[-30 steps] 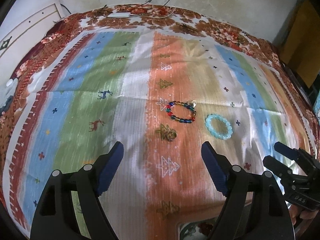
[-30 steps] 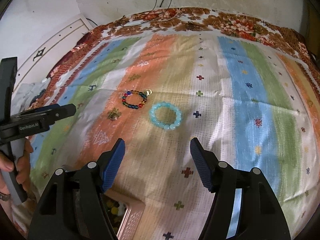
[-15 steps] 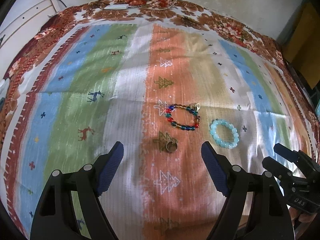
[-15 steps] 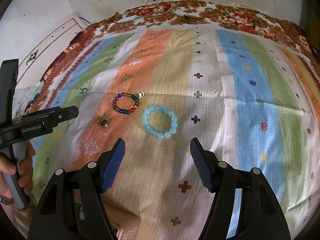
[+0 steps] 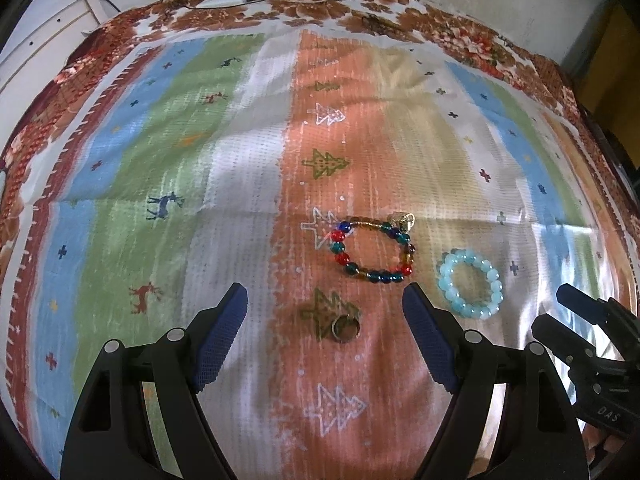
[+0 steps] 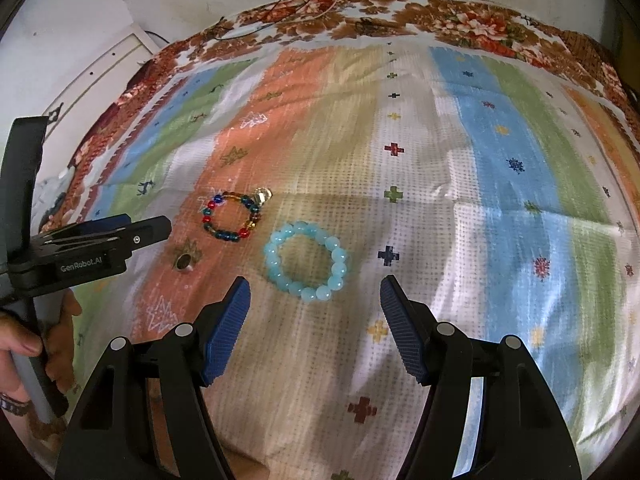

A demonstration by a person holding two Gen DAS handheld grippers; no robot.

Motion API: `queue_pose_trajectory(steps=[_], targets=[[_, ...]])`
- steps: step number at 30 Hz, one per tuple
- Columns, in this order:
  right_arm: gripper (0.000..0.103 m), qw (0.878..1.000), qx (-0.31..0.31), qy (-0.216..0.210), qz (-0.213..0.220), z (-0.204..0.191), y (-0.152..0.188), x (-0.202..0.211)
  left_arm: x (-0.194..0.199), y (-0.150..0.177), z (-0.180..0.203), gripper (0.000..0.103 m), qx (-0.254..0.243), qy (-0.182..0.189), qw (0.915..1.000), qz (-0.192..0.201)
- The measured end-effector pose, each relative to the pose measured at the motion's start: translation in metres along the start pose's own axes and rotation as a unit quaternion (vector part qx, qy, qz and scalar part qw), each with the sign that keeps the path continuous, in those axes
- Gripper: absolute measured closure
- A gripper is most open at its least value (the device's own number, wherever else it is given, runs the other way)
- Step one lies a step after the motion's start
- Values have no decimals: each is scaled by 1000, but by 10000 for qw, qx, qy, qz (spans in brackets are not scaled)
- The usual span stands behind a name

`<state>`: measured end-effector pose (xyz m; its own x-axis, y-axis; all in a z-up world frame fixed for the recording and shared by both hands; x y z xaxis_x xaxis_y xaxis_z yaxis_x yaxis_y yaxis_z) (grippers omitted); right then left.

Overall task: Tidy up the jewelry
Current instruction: 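Move both tools forward over the multicolour and light-blue bracelets, then grasp the multicolour bracelet with the left tool while the right tool grasps the light-blue bracelet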

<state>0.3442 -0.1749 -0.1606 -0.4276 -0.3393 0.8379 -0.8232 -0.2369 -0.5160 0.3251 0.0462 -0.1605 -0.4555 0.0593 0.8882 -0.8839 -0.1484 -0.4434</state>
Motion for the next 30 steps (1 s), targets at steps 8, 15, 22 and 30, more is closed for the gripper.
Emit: queue_pose_trajectory(steps=[8,15,22,30], targets=[[36,9999,-118,62,-95,10,-2,-19,-18,-7,1,24,-86,-80,9999,-42],[36,9996,-151,116,-186,16,-1,-38,-32,-15,0,25,-119,-166,9998,-53],[36,9995,-132,95,-283,14,0,-50,-46,-18,-1,25,-144,-156,9997,-147],[36,9994,-69,168,-289,16,-3,-59,-60,-20,1,25,-283,-266,9990,-238]])
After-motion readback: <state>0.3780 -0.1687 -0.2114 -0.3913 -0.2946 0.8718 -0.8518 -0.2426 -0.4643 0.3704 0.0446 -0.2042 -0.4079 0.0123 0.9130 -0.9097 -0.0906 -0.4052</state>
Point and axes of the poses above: each gripper's, at about its wrist camera, not at the fingertips, and x roughly against the way its jaws point, z to its right, y to its underside, the point moved 10 cm from there along -x, roughly the way its jaws point
